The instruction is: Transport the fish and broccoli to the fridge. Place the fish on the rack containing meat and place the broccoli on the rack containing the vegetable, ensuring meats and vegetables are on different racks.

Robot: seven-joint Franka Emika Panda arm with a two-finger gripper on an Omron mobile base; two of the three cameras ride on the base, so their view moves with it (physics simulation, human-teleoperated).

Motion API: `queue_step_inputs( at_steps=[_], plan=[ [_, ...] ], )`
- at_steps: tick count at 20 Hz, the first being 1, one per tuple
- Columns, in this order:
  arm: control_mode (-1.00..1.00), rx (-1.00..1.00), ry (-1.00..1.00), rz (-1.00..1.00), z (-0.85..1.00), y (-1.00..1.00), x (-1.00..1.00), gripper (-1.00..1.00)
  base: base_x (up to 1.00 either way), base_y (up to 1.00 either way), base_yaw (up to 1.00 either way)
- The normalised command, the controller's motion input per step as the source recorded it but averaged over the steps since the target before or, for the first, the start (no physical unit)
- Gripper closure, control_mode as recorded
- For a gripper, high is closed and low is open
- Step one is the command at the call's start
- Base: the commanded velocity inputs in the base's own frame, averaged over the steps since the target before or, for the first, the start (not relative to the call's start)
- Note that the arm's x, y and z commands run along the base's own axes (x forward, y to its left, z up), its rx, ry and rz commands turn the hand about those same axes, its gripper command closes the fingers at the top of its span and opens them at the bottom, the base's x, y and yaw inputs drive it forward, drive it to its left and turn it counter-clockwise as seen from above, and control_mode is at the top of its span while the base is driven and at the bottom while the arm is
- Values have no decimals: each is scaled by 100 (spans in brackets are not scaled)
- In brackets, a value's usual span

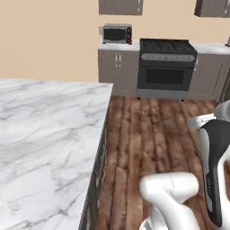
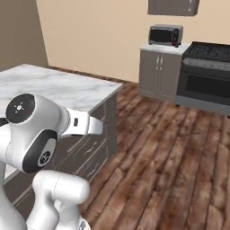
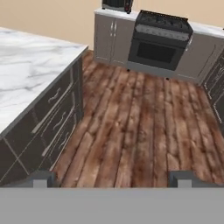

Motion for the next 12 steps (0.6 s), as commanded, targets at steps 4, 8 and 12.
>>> queue_step_inputs(
  at_steps=[4,8,12],
  plan=[
    [100,0,0,0,0,0,0,-100,100,-35,28],
    [100,0,0,0,0,0,0,-100,100,-64,32],
    [100,0,0,0,0,0,0,-100,100,-93,22]
  ],
)
